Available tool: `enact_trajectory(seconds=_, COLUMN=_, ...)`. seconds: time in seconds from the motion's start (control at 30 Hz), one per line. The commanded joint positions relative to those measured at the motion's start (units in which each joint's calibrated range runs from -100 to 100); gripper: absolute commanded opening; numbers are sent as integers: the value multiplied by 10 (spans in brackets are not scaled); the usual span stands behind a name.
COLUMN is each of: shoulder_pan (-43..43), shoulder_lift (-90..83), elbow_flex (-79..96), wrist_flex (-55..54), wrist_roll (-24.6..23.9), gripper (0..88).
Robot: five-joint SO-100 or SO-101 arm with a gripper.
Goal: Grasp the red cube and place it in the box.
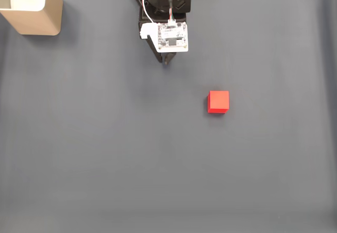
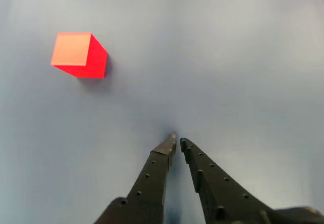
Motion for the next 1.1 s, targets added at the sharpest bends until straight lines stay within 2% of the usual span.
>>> enact_trajectory(seconds=0.0, shoulder_pan=11, shoulder_lift=-4, elbow_flex=-4, wrist_flex=-38, wrist_roll=1, gripper=0)
enact_trajectory(seconds=0.23, shoulder_pan=12, shoulder_lift=17, elbow_flex=-57, wrist_flex=-69, wrist_roll=4, gripper=0)
enact_trajectory(seconds=0.7, shoulder_pan=5, shoulder_lift=172, elbow_flex=-230, wrist_flex=-80, wrist_roll=4, gripper=2)
enact_trajectory(seconds=1.07, shoulder_pan=-51, shoulder_lift=304, elbow_flex=-365, wrist_flex=-39, wrist_roll=-11, gripper=7)
